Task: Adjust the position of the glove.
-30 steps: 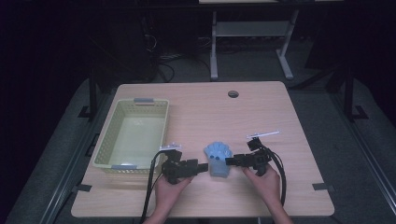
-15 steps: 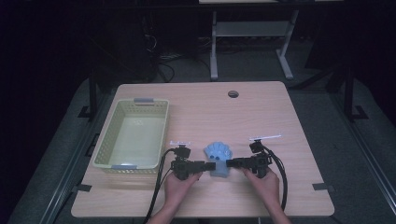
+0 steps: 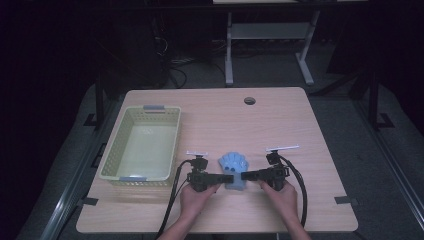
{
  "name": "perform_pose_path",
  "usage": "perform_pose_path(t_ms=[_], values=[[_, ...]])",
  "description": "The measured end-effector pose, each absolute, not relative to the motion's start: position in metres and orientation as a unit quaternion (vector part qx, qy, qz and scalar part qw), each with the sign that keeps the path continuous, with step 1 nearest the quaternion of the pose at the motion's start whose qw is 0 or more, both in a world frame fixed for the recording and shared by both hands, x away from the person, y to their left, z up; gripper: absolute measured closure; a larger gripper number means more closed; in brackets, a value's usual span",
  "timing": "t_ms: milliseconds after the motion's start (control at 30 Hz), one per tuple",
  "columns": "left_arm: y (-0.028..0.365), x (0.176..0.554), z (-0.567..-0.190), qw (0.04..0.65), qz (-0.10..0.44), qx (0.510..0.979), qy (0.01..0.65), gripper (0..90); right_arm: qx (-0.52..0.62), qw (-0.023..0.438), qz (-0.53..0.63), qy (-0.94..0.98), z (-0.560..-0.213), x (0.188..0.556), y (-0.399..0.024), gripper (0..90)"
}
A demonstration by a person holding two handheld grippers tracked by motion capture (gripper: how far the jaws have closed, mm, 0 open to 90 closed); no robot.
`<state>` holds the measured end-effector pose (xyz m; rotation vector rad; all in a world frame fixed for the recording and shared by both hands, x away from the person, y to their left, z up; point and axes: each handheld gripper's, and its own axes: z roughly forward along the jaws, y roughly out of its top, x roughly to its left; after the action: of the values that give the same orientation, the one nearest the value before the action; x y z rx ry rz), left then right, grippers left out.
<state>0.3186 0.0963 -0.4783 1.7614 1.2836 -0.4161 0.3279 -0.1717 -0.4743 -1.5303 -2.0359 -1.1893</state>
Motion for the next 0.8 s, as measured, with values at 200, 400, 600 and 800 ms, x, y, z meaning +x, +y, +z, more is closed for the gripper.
perform_pose_path(t_ms=[200,400,600,800], values=[[0.0963,0.3208,-0.4808,0.448,-0.174,0.707,0.519,54.9,-0.542,0.168,-0.412,-0.713,-0.4760,0.3285,-0.1701,56.4],[0.0941,0.3210,-0.4816,0.450,-0.173,0.705,0.520,56.2,-0.548,0.173,-0.412,-0.706,-0.4771,0.3279,-0.1707,58.7],[0.0932,0.3203,-0.4822,0.452,-0.169,0.706,0.518,58.1,-0.548,0.174,-0.414,-0.706,-0.4782,0.3272,-0.1657,61.7],[0.0919,0.3182,-0.4844,0.459,-0.161,0.703,0.518,62.3,-0.547,0.170,-0.416,-0.706,-0.4795,0.3271,-0.1616,65.3]])
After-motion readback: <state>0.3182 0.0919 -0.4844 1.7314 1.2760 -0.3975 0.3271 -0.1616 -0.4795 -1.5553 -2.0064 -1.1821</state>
